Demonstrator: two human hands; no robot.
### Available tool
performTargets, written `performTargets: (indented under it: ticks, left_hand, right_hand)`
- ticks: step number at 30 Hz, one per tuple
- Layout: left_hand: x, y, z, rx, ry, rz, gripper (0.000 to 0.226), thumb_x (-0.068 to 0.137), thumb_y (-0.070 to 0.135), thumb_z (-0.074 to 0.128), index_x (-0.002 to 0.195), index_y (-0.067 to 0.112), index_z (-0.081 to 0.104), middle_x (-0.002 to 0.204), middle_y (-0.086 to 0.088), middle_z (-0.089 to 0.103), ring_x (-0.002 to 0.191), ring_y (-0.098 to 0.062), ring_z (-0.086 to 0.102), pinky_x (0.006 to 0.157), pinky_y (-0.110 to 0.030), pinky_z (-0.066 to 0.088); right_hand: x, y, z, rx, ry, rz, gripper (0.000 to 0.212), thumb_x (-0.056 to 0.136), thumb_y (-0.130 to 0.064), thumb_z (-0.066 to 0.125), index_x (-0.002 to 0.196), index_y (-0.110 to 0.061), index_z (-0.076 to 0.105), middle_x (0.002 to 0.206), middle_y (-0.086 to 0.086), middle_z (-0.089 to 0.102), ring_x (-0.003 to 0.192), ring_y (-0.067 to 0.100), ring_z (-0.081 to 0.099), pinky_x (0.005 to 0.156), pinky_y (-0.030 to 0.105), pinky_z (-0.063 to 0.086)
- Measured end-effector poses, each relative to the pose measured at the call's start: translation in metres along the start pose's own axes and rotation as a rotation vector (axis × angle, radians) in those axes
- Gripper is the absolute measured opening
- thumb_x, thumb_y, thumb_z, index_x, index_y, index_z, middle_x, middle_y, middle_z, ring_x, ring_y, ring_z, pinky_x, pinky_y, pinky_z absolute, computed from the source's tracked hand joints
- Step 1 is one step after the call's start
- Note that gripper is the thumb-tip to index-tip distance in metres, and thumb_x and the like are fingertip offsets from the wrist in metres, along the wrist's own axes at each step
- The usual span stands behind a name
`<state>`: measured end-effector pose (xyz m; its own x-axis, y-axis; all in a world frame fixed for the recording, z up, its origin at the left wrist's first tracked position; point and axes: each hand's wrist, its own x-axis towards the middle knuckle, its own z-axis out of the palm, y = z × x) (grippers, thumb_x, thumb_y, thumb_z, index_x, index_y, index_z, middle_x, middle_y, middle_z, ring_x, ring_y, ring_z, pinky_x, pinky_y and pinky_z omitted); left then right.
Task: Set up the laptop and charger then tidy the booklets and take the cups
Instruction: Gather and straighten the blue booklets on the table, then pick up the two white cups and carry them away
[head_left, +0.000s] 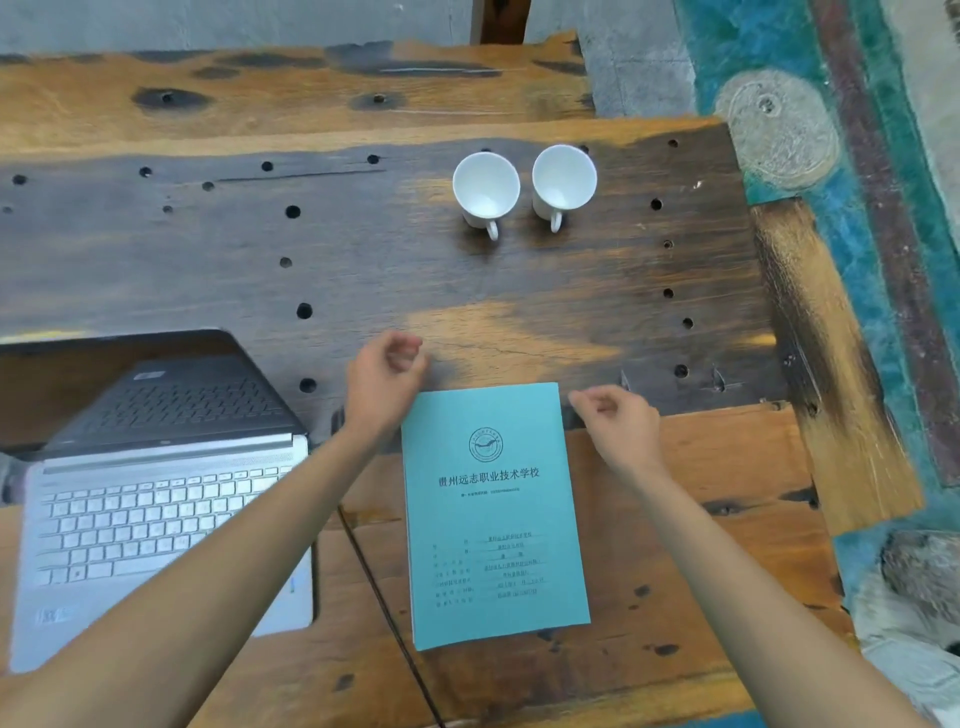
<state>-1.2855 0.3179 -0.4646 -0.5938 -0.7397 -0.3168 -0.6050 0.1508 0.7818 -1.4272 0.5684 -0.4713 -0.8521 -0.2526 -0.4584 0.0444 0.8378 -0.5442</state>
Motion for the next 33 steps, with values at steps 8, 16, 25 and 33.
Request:
performTargets:
  ticks: [8, 16, 25, 33]
  left_hand:
    - [0.097, 0.061, 0.061, -0.41, -0.073, -0.156, 0.032, 0.079, 0.033, 0.084, 0.105, 0.017, 0.074, 0.108, -0.003, 0.075, 0.097, -0.022, 0.072, 0.094, -0.049, 0.058]
    - [0.13, 0.069, 0.105, -0.566, -0.084, -0.286, 0.034, 0.084, 0.035, 0.08, 0.109, 0.014, 0.069, 0.102, -0.002, 0.073, 0.099, -0.018, 0.071, 0.077, -0.026, 0.06]
    - [0.131, 0.089, 0.111, -0.712, -0.111, -0.326, 0.013, 0.096, 0.029, 0.068, 0.102, 0.018, 0.069, 0.096, 0.004, 0.069, 0.092, -0.01, 0.067, 0.083, -0.029, 0.062]
    - [0.133, 0.096, 0.113, -0.864, -0.191, -0.439, 0.028, 0.102, 0.021, 0.06, 0.123, 0.003, 0.066, 0.127, -0.007, 0.069, 0.113, -0.019, 0.069, 0.092, -0.026, 0.057]
  right_hand:
    - [0.103, -0.085, -0.005, 0.705, 0.023, 0.081, 0.024, 0.098, -0.02, 0.067, 0.118, -0.007, 0.068, 0.102, 0.002, 0.07, 0.099, 0.02, 0.071, 0.075, 0.028, 0.063]
    - [0.163, -0.126, 0.013, 0.819, -0.068, 0.073, 0.007, 0.097, -0.03, 0.069, 0.103, -0.025, 0.067, 0.103, -0.009, 0.072, 0.111, 0.018, 0.07, 0.098, 0.036, 0.055]
    - [0.179, -0.127, 0.023, 0.918, -0.161, 0.055, 0.014, 0.104, -0.022, 0.058, 0.102, -0.016, 0.07, 0.109, -0.005, 0.073, 0.11, 0.014, 0.068, 0.092, 0.024, 0.055]
    - [0.178, -0.129, 0.021, 0.937, -0.127, 0.062, 0.021, 0.104, -0.01, 0.054, 0.093, -0.011, 0.072, 0.101, 0.002, 0.073, 0.106, 0.014, 0.068, 0.1, 0.026, 0.053]
